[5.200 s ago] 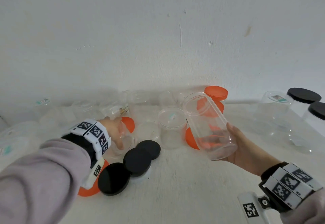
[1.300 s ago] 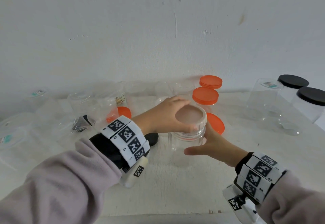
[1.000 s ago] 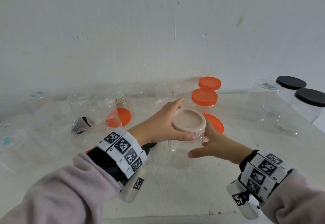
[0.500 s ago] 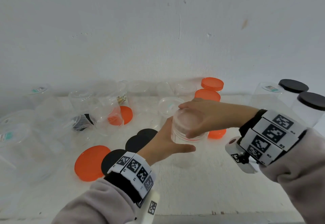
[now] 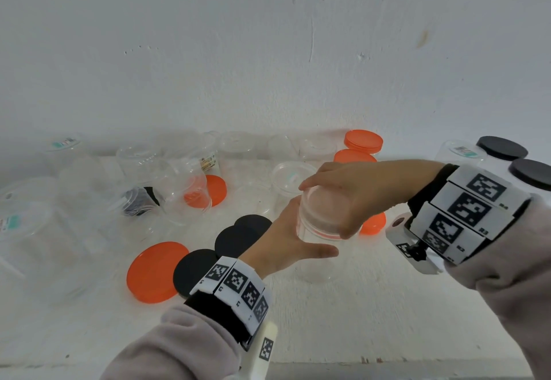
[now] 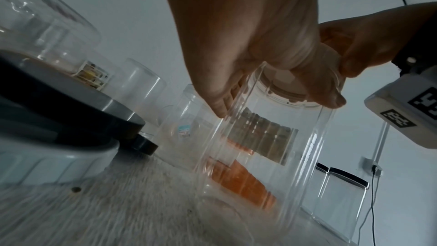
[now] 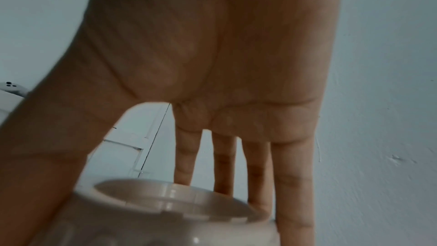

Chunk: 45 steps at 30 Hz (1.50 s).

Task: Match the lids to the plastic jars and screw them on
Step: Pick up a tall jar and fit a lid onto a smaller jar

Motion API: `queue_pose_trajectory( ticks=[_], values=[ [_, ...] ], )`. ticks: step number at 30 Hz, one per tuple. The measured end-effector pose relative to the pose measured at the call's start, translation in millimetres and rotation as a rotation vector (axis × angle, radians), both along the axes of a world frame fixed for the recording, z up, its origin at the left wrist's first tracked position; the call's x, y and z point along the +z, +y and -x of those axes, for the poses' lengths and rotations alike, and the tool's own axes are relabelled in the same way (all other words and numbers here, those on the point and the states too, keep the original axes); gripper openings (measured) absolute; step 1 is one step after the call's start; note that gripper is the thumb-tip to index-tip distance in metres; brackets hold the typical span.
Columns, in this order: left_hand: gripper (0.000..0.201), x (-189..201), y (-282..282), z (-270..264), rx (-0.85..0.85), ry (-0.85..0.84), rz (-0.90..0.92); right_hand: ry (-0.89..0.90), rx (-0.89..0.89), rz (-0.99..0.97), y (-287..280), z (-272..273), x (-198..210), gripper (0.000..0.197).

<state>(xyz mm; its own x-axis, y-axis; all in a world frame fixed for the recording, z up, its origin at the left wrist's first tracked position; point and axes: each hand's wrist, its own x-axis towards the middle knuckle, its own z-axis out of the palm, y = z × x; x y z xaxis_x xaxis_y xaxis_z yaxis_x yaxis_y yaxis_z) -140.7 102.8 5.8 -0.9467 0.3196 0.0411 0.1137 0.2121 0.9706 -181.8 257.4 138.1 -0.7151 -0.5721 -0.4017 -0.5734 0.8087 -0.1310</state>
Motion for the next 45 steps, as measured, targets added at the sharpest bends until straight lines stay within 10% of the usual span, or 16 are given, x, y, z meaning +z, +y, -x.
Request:
queue_pose_trajectory(
  ticks=[15, 22, 45],
  values=[
    [0.087, -2, 1, -1, 0.014, 0.025, -0.002, 0.051, -0.166, -0.088, -9, -1, -6, 0.117],
    [0.087, -1, 1, -2, 0.002, 0.042, 0.013, 0.042, -0.076, -0.074, -11, -1, -2, 0.079],
    [0.086, -1, 0, -1, 0.007, 0.042, 0.015, -0.01, -0.136, -0.037, -6, -1, -5, 0.09]
  ],
)
